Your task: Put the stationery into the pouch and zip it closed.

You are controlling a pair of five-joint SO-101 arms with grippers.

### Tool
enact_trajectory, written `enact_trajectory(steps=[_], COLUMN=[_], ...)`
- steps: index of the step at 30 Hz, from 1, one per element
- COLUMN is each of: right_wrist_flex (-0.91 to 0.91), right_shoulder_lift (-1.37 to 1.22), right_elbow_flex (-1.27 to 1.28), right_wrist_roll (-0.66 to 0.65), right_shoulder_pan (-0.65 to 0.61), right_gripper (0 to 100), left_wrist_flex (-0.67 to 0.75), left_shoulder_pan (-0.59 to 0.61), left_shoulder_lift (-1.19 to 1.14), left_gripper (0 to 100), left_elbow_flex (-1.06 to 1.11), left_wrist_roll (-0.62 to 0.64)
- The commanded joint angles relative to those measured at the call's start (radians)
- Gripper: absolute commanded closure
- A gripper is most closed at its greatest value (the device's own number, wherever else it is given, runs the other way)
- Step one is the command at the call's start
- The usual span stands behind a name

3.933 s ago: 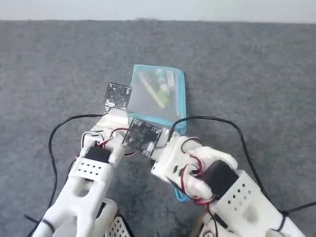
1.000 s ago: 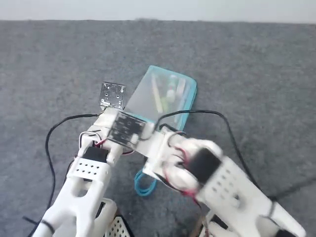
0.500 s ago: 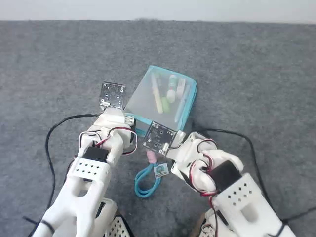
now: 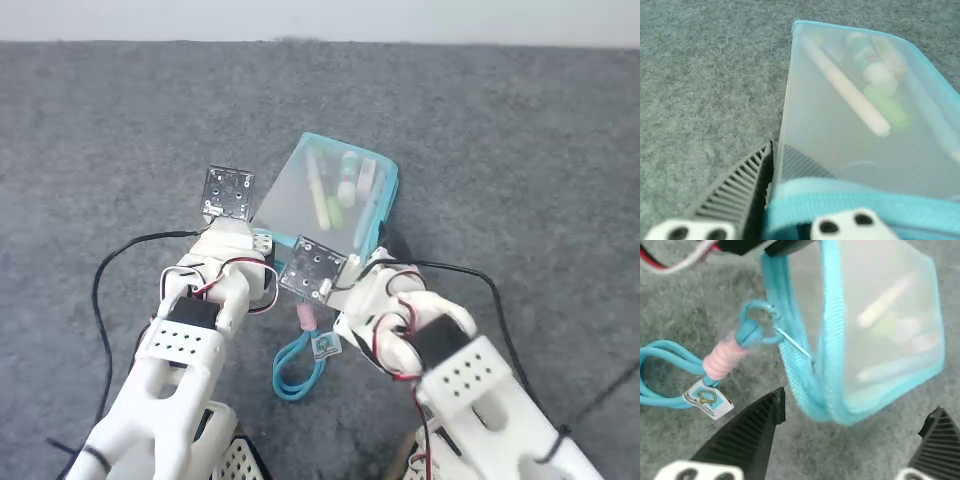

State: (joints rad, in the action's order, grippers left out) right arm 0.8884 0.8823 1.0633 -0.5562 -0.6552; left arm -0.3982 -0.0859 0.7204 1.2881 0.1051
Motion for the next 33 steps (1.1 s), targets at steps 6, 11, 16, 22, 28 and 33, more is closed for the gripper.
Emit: enact_trajectory(steps=[6,11,16,22,28,33], right_wrist_flex=[-0.056,-0.131,-0.156,-0.156,-0.180,-0.199], right_shoulder_lift=[-0.173,-0.242,-0.289,-0.295,-0.303,-0.305], right_elbow_flex=[-0.166,-0.186,-0.187,-0.189,-0.195,-0.193], right_wrist_roll=[-0.015,-0.012,-0.012,0.014,0.157,0.158], right_shoulder_pan=[0.085,0.079,0.070,0.064,0.116,0.162], right_gripper=[67.6,73.8,75.7,99.8,99.2,99.3], left_wrist_flex=[0.017,0.017,0.017,0.017,0.017,0.017], left_shoulder_pan=[0.000,0.000,0.000,0.000,0.000,0.000], left_shoulder_lift=[-0.002,-0.002,-0.002,-0.002,0.000,0.008], left_gripper=[99,99,99,99,99,95], left_elbow_flex=[-0.005,-0.005,-0.004,-0.004,-0.004,-0.012], left_wrist_roll=[0.012,0.012,0.012,0.012,0.012,0.012])
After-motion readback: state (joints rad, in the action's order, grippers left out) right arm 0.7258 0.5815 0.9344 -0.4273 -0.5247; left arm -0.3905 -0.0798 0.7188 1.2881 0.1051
